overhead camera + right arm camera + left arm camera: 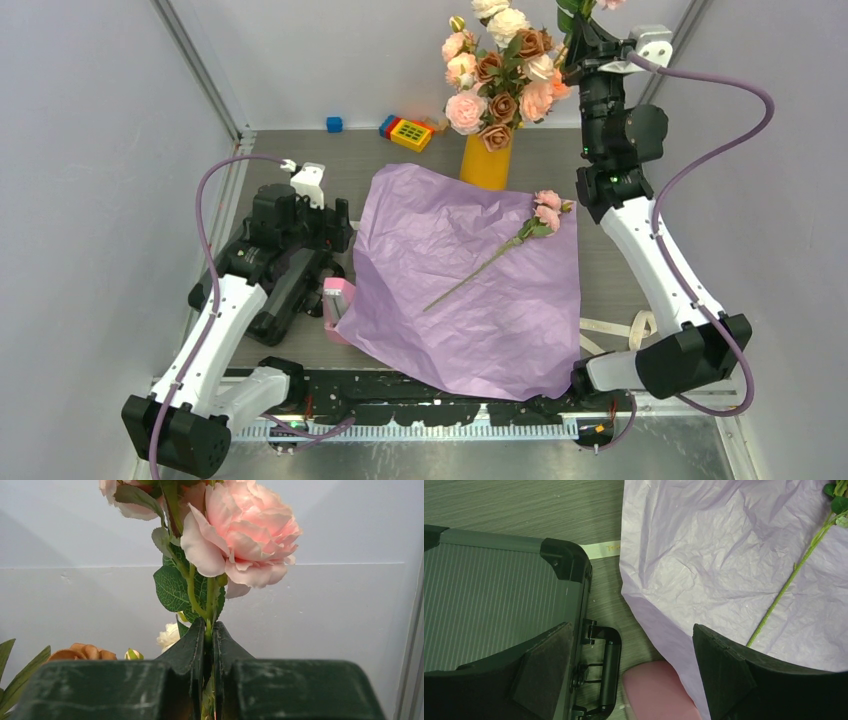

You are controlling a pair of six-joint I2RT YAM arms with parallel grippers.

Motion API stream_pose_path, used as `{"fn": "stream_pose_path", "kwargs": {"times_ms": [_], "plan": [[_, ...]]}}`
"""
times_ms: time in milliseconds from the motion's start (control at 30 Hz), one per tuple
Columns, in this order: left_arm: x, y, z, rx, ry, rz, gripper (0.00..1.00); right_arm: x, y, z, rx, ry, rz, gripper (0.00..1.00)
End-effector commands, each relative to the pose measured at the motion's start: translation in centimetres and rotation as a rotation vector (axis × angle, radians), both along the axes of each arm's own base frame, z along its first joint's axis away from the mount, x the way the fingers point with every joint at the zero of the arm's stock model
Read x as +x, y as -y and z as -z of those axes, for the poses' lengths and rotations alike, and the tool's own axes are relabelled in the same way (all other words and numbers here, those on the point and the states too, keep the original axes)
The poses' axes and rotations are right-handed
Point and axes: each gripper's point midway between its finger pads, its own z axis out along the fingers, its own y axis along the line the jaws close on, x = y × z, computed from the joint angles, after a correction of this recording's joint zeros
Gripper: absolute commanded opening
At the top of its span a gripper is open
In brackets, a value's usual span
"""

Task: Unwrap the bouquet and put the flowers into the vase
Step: Insert the fake flower into the vase.

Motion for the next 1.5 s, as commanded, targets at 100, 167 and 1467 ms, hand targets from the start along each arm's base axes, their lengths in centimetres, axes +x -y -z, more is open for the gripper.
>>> {"fn": "stream_pose_path", "kwargs": {"times_ms": [100,167,1467], "plan": [[0.2,0.0,-1.4,-0.016,0.059,0.004,0.92,0.1,-1.2,-1.9,-0.092,-0.014,-0.015,0.0],[0.2,0.0,-1.4,-0.016,0.06,0.005,0.92,-0.1,-1.3,-2.6,-0.097,-0.001,-0.016,0.0],[0.2,0.0,-1.3,-0.013,0.057,0.003,0.92,3.6,-3.8,3.5,-0.086,-0.128,-0.12,0.0]]}}
